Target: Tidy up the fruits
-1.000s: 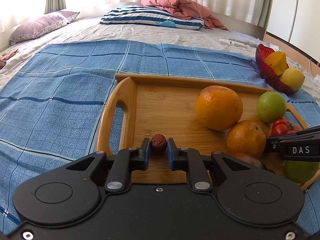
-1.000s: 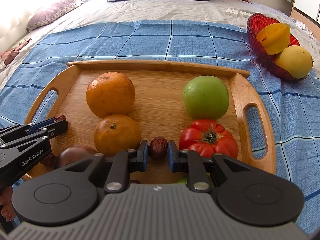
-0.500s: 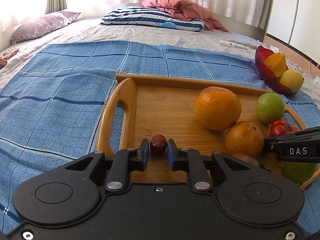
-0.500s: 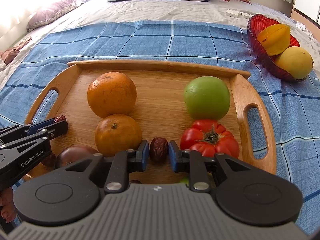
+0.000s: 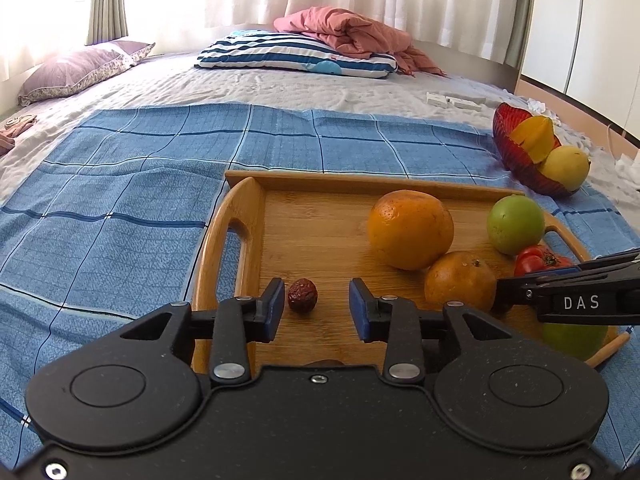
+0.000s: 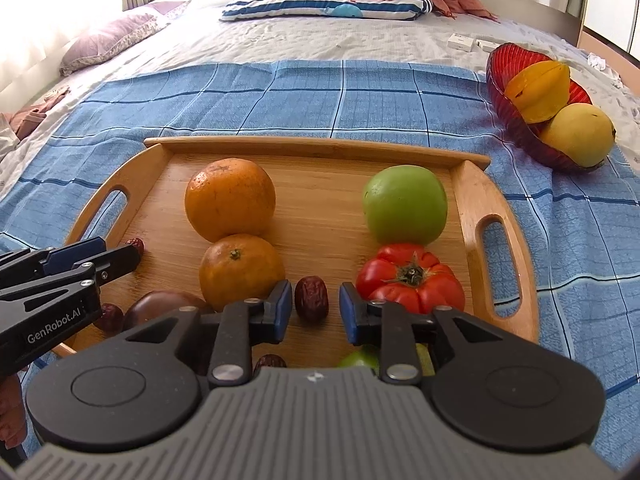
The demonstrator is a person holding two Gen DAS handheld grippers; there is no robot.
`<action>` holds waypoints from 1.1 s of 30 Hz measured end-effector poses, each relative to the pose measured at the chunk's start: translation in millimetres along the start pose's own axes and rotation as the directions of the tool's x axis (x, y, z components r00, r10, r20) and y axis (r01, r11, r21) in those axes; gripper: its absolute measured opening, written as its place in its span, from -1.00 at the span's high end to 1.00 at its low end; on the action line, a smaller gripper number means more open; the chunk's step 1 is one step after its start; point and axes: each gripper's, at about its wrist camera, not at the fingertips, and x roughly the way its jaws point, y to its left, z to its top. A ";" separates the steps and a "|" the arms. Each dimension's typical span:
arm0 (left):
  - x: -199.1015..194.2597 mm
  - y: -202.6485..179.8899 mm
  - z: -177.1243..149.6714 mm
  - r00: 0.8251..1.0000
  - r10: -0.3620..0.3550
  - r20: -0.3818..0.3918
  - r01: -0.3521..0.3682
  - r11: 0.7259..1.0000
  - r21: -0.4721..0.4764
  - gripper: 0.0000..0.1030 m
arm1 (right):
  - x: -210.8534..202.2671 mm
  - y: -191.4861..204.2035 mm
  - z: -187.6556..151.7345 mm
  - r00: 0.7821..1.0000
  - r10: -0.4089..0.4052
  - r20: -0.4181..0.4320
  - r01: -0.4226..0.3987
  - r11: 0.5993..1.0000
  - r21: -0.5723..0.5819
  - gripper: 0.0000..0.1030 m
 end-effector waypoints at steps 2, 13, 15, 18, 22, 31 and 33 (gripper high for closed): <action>-2.4 -0.6 -0.7 1.000 0.002 0.001 -0.002 1.000 0.002 0.29 | -2.3 0.4 -0.9 1.000 0.000 0.005 0.000 1.000 -0.005 0.02; -18.2 -3.5 -0.7 1.000 0.000 0.012 0.000 1.000 0.004 0.02 | -19.0 -0.2 -5.8 0.999 -0.002 0.053 0.003 1.000 -0.015 -0.12; -21.6 -3.9 -0.8 1.000 -0.002 0.017 0.002 1.000 0.003 -0.09 | -23.8 -0.3 -6.5 0.997 -0.009 0.071 0.010 1.000 -0.019 -0.15; -27.1 -4.5 -1.3 1.000 0.001 0.021 -0.001 1.000 0.004 -0.36 | -29.1 -1.3 -7.7 0.996 -0.014 0.092 0.016 1.000 -0.017 -0.25; -35.8 -5.2 -4.9 0.999 -0.007 0.034 0.006 1.000 0.010 -0.50 | -35.7 -2.0 -12.1 0.992 -0.017 0.124 0.020 1.000 -0.022 -0.27; -53.2 -10.5 -12.7 0.998 -0.014 0.056 0.013 1.000 0.028 -0.67 | -48.9 0.5 -22.1 0.976 -0.044 0.214 0.055 0.998 -0.044 -0.45; -56.9 -13.1 -14.2 0.998 -0.010 0.063 0.008 0.999 0.037 -0.69 | -54.3 1.6 -25.2 0.968 -0.054 0.244 0.069 0.996 -0.055 -0.50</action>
